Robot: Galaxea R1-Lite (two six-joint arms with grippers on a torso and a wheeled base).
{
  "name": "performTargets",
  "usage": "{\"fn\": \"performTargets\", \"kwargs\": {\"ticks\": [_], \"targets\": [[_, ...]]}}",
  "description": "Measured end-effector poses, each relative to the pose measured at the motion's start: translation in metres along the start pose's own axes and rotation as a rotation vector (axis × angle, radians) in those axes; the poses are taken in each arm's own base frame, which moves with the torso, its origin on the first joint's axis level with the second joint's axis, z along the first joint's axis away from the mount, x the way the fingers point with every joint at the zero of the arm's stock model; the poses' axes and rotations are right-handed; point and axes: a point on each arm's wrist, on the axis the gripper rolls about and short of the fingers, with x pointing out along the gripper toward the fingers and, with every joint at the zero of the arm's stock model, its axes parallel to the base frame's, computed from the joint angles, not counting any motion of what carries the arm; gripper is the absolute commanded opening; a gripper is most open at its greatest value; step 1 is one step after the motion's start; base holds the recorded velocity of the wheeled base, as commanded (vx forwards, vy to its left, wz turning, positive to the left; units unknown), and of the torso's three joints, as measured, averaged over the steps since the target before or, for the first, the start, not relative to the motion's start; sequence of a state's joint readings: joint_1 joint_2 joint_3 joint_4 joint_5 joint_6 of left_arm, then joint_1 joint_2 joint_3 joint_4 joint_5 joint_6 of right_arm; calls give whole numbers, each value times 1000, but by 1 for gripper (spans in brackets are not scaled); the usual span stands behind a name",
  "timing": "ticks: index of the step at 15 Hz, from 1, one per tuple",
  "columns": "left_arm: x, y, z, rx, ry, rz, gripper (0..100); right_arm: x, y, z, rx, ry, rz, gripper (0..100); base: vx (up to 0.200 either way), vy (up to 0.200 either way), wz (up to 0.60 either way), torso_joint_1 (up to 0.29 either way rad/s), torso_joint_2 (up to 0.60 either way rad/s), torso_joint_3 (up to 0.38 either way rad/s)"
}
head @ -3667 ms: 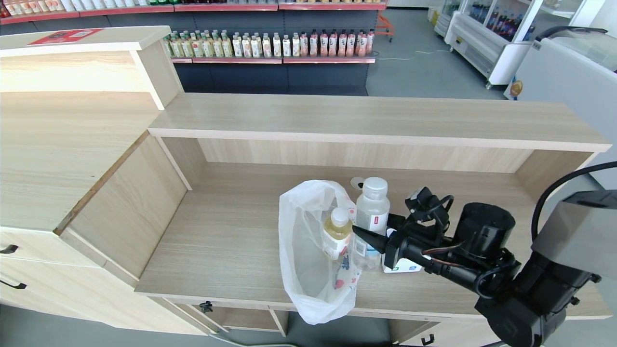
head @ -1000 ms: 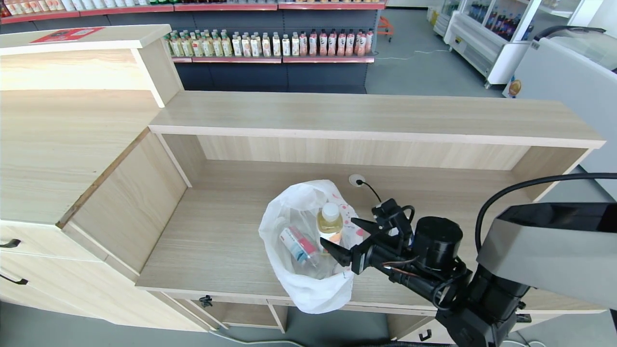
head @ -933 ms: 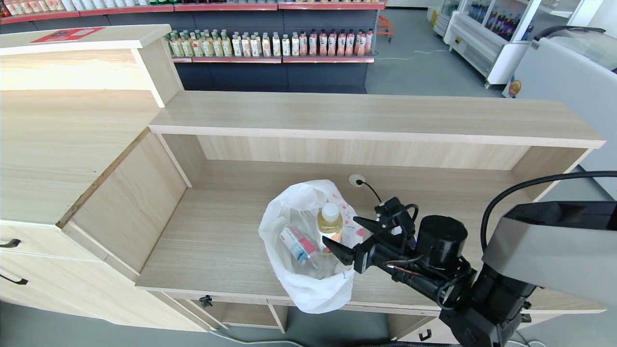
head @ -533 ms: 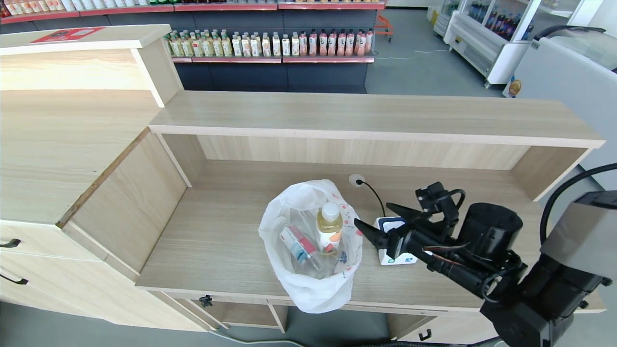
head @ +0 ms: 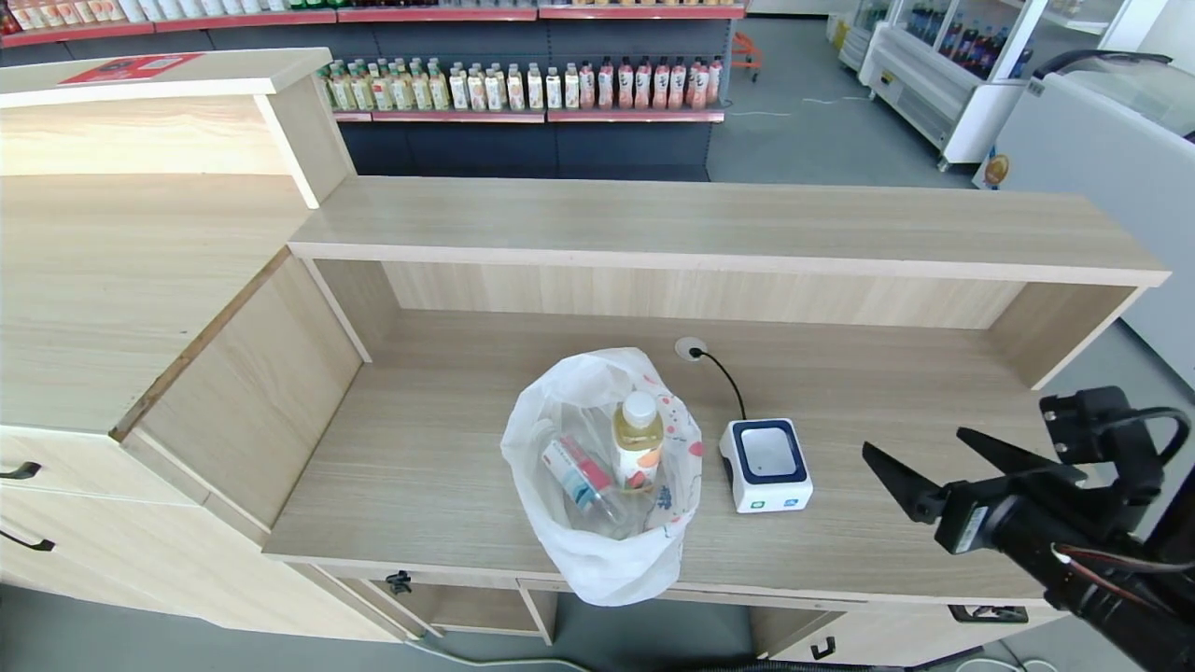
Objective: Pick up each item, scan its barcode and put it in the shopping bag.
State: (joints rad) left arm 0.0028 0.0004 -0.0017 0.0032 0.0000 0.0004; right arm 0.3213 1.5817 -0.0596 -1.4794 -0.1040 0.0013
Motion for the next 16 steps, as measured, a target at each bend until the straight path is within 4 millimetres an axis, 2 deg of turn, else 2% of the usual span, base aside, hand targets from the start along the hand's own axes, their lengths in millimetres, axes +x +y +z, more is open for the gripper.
{"fn": "performTargets", "kwargs": {"ticks": [3, 7, 10, 13, 16], "targets": [[0, 0, 0, 0, 0, 0, 100, -30, -16, 4, 13, 22, -79, 100, 0, 0, 0, 0, 0, 0], [0, 0, 0, 0, 0, 0, 100, -78, -26, 1, 20, 118, -151, 100, 0, 0, 0, 0, 0, 0], [0, 0, 0, 0, 0, 0, 100, -124, -27, -10, 12, 177, -199, 100, 0, 0, 0, 0, 0, 0], [0, 0, 0, 0, 0, 0, 100, -166, -22, -28, -10, 159, -230, 100, 0, 0, 0, 0, 0, 0], [0, 0, 0, 0, 0, 0, 100, -195, -16, -51, -16, 106, -231, 100, 0, 0, 0, 0, 0, 0]]}}
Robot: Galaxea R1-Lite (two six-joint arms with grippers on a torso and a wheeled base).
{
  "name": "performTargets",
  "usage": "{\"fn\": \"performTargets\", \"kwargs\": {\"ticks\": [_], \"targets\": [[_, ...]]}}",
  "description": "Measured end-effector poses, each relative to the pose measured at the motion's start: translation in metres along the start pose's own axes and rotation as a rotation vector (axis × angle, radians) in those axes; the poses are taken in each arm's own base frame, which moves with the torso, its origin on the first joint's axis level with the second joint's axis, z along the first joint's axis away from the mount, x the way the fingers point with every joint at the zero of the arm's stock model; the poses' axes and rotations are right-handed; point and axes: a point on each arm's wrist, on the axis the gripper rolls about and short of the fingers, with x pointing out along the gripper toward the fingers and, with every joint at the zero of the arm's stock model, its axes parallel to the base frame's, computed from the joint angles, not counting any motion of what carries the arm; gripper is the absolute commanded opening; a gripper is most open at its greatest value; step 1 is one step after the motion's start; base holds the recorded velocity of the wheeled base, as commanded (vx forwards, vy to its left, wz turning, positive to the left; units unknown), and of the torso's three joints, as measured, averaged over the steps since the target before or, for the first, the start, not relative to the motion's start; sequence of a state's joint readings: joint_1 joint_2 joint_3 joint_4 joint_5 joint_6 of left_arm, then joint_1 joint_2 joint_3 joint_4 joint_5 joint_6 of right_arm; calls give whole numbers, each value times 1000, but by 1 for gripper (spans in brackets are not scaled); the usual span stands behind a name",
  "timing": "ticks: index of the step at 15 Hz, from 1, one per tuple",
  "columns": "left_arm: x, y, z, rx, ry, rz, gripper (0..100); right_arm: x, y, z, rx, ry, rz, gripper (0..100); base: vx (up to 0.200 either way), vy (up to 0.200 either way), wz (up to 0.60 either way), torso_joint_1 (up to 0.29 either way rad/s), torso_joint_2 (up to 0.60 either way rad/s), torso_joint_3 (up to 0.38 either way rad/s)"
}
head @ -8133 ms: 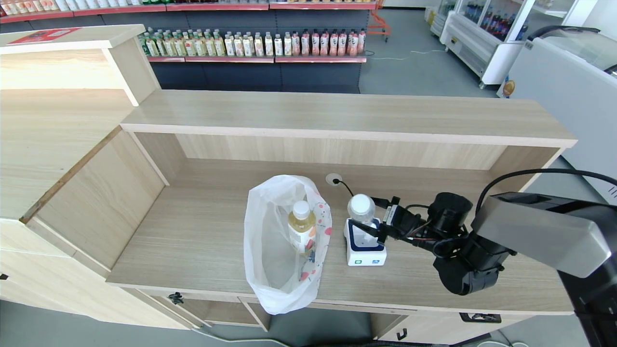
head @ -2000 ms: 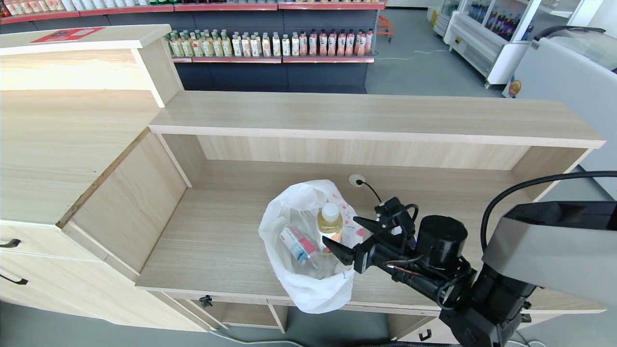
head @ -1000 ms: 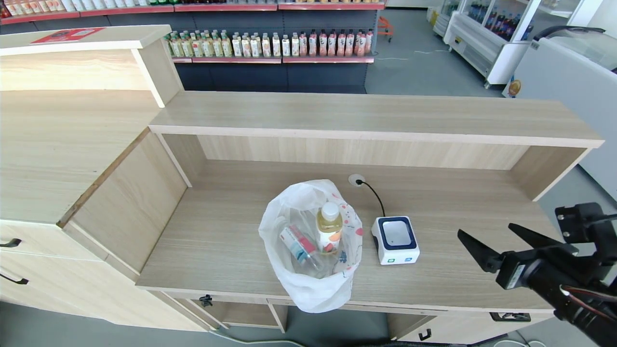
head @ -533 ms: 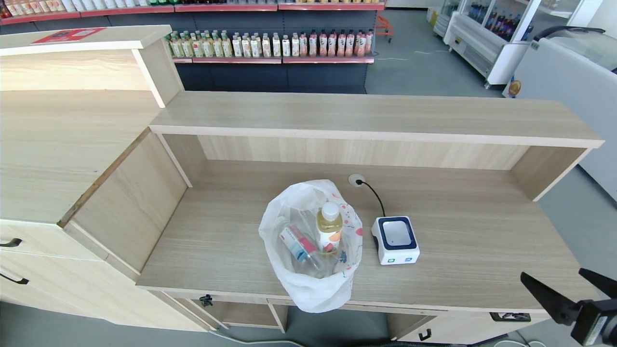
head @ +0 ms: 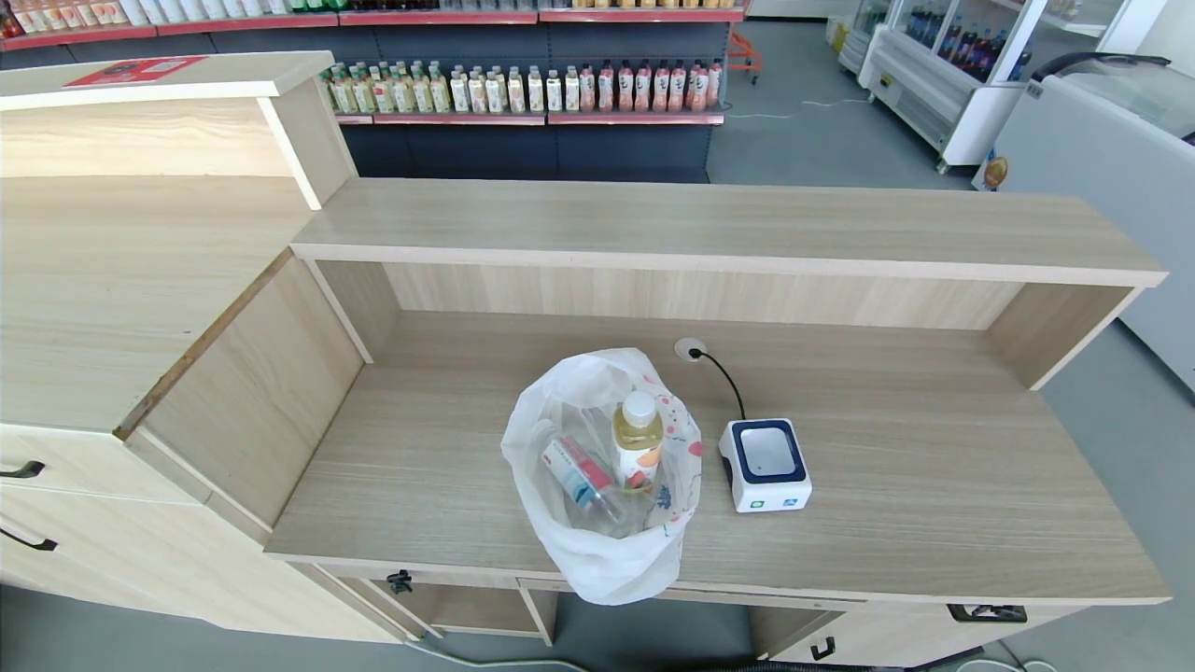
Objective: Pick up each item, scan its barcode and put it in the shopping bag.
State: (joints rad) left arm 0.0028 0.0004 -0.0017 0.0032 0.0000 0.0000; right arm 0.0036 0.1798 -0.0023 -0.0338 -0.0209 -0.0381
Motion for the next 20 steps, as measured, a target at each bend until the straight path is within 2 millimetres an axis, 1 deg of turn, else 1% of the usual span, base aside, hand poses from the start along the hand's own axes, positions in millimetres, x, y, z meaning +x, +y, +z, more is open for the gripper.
{"fn": "performTargets", "kwargs": {"ticks": [1, 3, 5, 12, 20], "targets": [[0, 0, 0, 0, 0, 0, 100, -5, 0, -5, 5, -27, 2, 100, 0, 0, 0, 0, 0, 0], [0, 0, 0, 0, 0, 0, 100, -10, 0, -7, 13, -95, -2, 100, 0, 0, 0, 0, 0, 0], [0, 0, 0, 0, 0, 0, 100, -12, 0, -7, 14, -126, -4, 100, 0, 0, 0, 0, 0, 0], [0, 0, 0, 2, 0, -1, 100, -14, 0, -8, 8, -147, -6, 100, 0, 0, 0, 0, 0, 0], [0, 0, 0, 21, -2, 0, 100, -14, 0, -8, -2, -147, -6, 100, 0, -200, 0, 5, 1, 1]]}}
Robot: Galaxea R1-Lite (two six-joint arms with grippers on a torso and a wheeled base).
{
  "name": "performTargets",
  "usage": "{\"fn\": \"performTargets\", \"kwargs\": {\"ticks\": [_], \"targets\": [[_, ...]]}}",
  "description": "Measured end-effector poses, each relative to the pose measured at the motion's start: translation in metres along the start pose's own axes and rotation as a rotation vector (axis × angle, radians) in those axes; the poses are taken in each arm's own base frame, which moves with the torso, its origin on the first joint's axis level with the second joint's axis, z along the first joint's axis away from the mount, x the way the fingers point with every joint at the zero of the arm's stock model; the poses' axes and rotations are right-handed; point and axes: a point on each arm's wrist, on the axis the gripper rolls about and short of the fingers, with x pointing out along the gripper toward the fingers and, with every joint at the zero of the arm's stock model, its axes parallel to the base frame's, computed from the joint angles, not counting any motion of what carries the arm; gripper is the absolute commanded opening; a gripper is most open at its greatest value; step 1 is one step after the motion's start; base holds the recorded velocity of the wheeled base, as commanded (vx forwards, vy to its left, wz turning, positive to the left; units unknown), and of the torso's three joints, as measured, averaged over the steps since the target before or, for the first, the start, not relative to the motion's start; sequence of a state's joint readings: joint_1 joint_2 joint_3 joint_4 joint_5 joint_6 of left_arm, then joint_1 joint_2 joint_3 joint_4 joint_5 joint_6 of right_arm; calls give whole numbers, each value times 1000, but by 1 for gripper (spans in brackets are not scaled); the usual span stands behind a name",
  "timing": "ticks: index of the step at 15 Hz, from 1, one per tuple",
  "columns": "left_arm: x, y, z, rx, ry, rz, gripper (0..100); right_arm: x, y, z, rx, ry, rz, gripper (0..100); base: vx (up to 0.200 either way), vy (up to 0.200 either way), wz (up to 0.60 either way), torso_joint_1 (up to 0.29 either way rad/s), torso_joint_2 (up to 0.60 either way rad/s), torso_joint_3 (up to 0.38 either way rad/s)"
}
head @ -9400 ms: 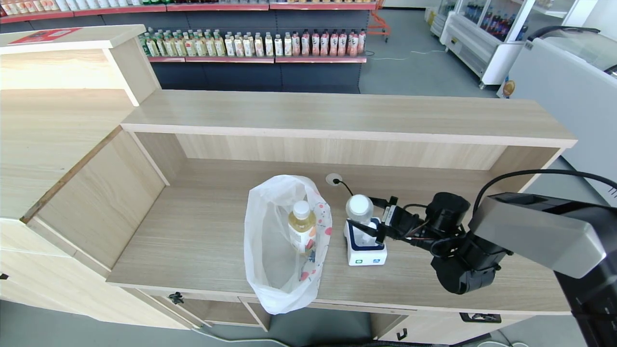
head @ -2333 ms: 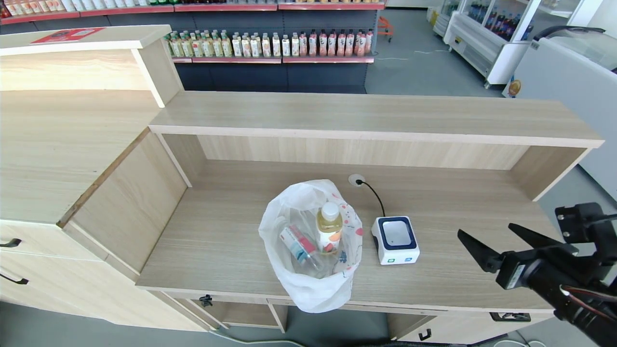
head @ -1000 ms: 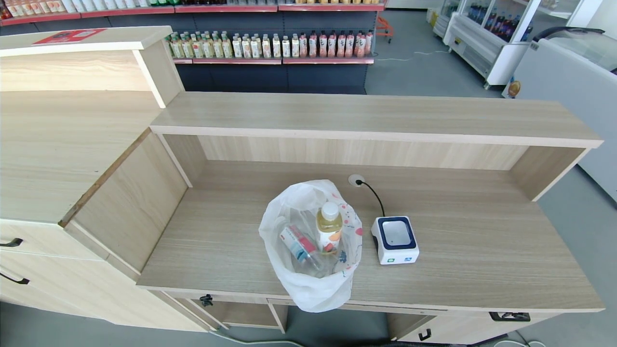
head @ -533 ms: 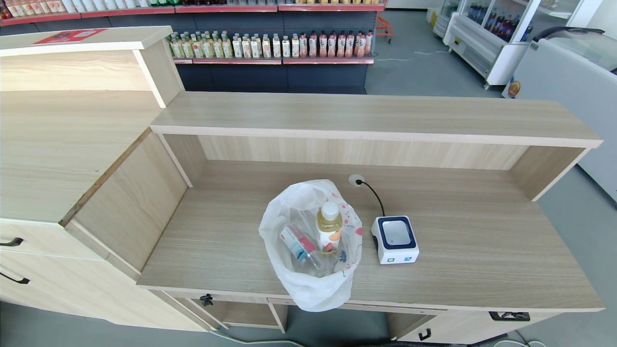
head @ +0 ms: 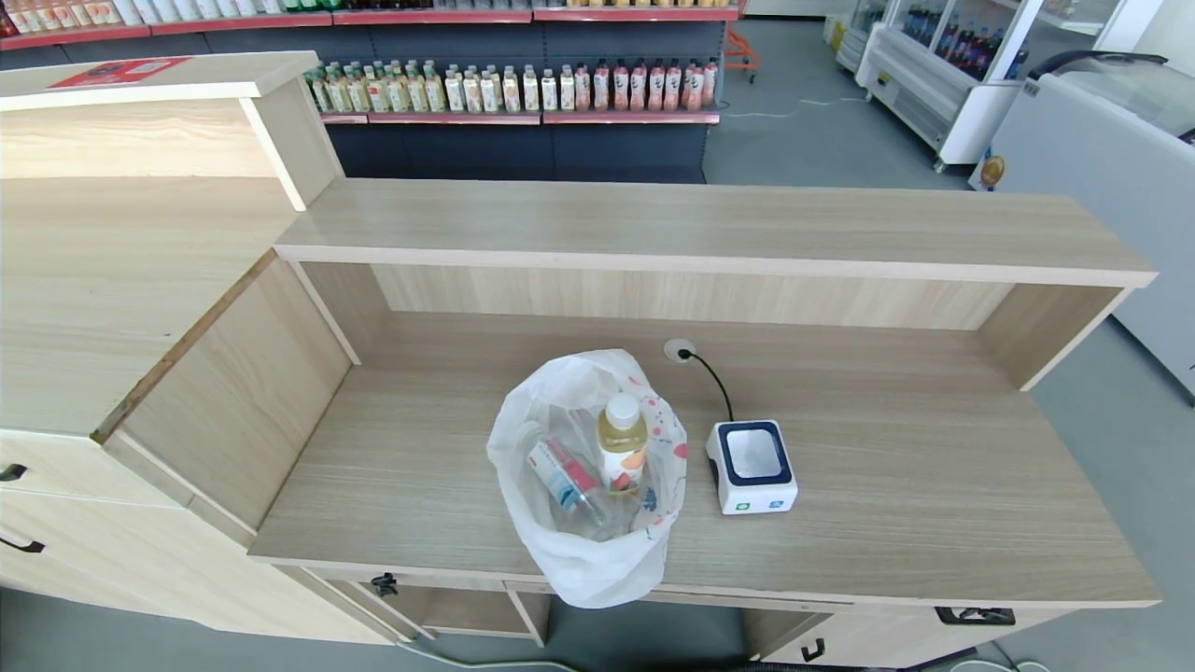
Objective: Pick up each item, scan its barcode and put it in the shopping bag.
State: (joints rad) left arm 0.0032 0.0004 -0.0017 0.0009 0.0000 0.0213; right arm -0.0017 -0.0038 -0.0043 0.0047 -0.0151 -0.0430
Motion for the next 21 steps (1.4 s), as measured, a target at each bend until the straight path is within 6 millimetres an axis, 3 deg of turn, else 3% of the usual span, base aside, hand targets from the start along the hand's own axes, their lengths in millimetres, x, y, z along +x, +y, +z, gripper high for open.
{"fn": "performTargets", "kwargs": {"ticks": [4, 6, 7, 10, 21], "targets": [[0, 0, 0, -3, 1, -1, 100, 0, 0, 0, -1, 0, -1, 100, 0, -200, 0, -1, 0, 1], [0, 0, 0, -13, 2, -1, 100, 0, 0, 0, 2, 1, 0, 100, 0, 0, 0, 0, 0, 0], [0, 0, 0, -14, 2, 0, 100, 0, 0, 0, 1, 1, 1, 0, 0, 0, 0, 0, 0, 0], [0, 0, 0, -14, 1, 0, 100, 0, 0, 0, 2, 1, 2, 0, 0, 0, 0, 0, 0, 0], [0, 0, 0, -14, 2, -2, 100, 0, 0, 0, 8, 2, 0, 0, 182, 0, 0, 6, -2, 1]]}}
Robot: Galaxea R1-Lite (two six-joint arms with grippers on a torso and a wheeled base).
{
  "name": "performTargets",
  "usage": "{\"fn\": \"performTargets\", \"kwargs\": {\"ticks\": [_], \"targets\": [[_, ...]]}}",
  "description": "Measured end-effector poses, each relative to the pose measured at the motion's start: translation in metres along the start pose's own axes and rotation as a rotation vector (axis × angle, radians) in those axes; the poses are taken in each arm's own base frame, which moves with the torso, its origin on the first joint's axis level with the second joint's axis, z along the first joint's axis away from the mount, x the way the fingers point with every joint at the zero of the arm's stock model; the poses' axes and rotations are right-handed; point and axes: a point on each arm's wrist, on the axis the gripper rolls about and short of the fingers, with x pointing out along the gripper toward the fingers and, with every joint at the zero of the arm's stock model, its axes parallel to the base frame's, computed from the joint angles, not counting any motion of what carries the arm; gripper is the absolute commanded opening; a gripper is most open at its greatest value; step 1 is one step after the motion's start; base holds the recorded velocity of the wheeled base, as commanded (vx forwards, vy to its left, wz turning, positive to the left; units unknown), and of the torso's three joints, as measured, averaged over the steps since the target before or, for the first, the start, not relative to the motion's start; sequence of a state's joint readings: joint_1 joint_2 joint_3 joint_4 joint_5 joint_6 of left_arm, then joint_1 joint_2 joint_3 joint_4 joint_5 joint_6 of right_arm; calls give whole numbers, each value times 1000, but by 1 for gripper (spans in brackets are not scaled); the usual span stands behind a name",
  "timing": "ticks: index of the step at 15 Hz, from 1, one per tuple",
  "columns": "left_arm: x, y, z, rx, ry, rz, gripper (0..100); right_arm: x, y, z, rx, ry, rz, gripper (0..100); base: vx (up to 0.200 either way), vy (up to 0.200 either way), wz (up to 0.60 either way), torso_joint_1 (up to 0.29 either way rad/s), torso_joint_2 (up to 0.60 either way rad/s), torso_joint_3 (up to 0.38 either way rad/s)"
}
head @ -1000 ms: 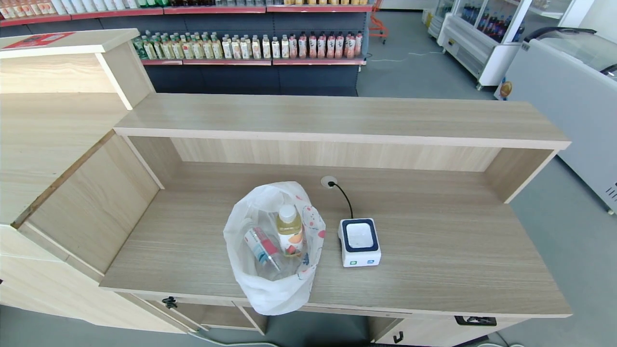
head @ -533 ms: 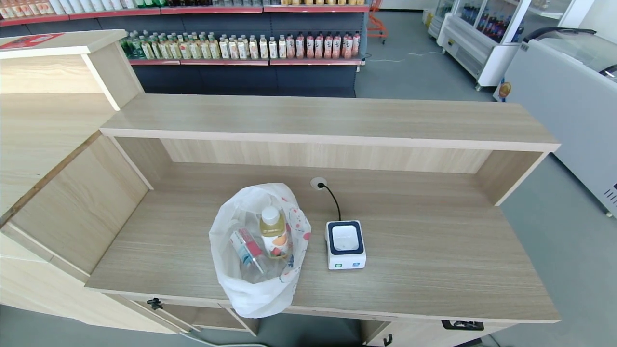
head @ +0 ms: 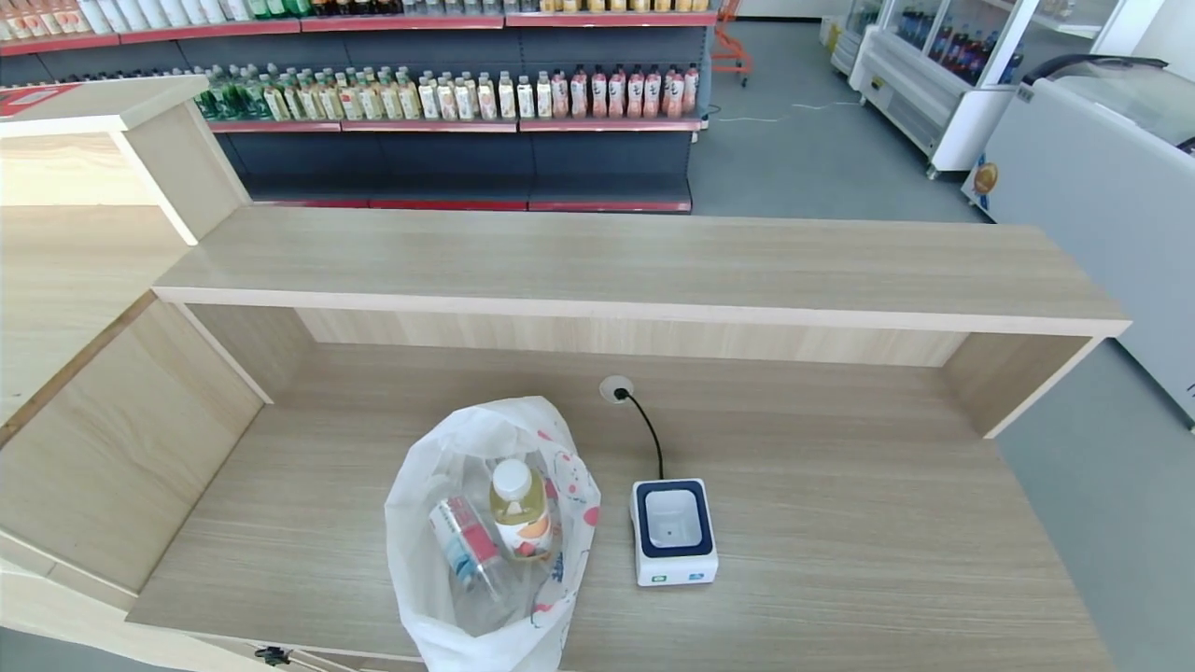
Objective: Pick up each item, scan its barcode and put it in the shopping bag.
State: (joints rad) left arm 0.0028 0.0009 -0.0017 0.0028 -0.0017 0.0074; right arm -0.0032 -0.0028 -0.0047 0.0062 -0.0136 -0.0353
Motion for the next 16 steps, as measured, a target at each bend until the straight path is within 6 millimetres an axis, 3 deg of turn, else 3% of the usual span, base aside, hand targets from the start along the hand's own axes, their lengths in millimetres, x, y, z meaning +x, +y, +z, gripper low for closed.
{"fn": "performTargets", "kwargs": {"ticks": [16], "targets": [[0, 0, 0, -3, 0, 1, 100, 0, 0, 0, 2, 1, 0, 0, 0, 0, 0, 0, 0, 0]]}}
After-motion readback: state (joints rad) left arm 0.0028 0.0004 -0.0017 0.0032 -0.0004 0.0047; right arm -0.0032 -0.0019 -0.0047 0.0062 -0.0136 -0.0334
